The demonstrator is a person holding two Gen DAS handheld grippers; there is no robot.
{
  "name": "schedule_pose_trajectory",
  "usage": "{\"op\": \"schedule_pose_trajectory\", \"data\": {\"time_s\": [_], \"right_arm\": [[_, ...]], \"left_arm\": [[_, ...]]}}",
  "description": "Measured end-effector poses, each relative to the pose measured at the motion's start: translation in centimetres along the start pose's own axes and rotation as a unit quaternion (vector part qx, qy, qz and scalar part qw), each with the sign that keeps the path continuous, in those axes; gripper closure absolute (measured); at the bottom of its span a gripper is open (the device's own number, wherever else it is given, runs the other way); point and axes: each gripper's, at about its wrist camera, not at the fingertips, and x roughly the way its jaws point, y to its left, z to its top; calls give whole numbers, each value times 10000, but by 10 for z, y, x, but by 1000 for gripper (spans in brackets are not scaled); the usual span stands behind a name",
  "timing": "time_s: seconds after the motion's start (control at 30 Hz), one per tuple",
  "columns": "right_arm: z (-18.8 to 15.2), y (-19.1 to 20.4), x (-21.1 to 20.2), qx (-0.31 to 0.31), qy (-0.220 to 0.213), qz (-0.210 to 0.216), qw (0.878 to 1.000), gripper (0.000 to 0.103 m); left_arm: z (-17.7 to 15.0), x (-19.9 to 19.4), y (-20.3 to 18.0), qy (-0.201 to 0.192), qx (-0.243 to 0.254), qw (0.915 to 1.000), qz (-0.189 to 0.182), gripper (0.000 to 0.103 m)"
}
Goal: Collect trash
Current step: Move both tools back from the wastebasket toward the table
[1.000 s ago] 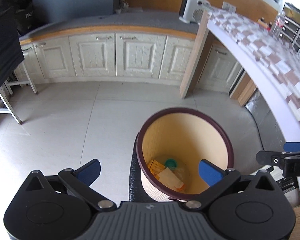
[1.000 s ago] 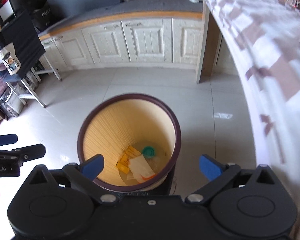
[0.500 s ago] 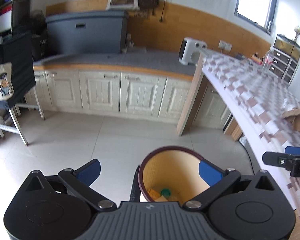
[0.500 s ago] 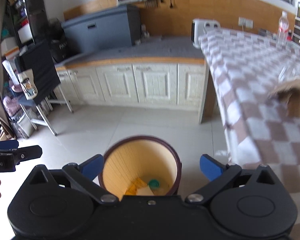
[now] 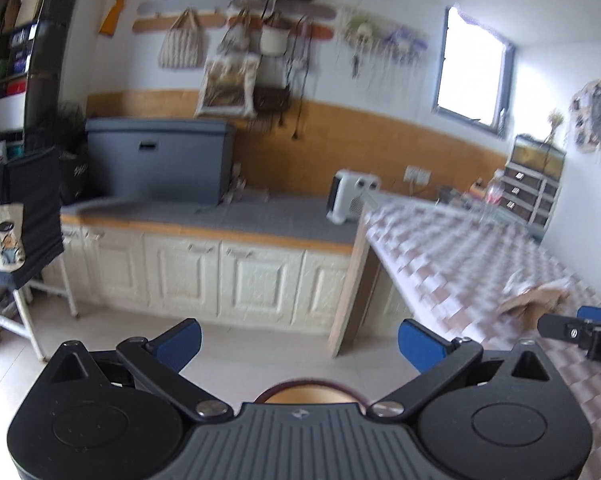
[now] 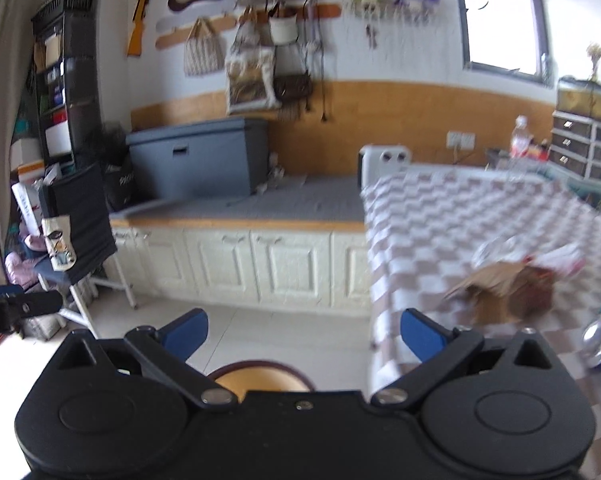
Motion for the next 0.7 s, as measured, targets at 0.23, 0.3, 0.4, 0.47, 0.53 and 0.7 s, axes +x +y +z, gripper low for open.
{"op": "schedule_pose_trajectory", "data": {"time_s": [0.23,0.3,0.4,0.47,0.53,0.7], "right_arm": [[-3,-45,-41,28,-523,-191,9984,0],[-8,-61,-52,23,-680,-256,9974,0],[-17,-86,-67,-11,-867,-450,9952,0],[-24,-106,-77,-4,-941,-606,9937,0],[-31,-126,-86,12,-1001,-760,9921,0],[-48,-172,-109,-79,-1187,-1150,9862,0]], "left_arm": [[3,-12,-47,-486,165,9976,-459,0],[2,-13,-62,-560,205,9955,-730,0],[-1,-14,-89,-803,417,9915,-932,0],[-3,-11,-107,-905,514,9884,-1108,0],[-5,-5,-124,-930,542,9853,-1326,0],[-13,11,-165,-853,586,9795,-1731,0]]}}
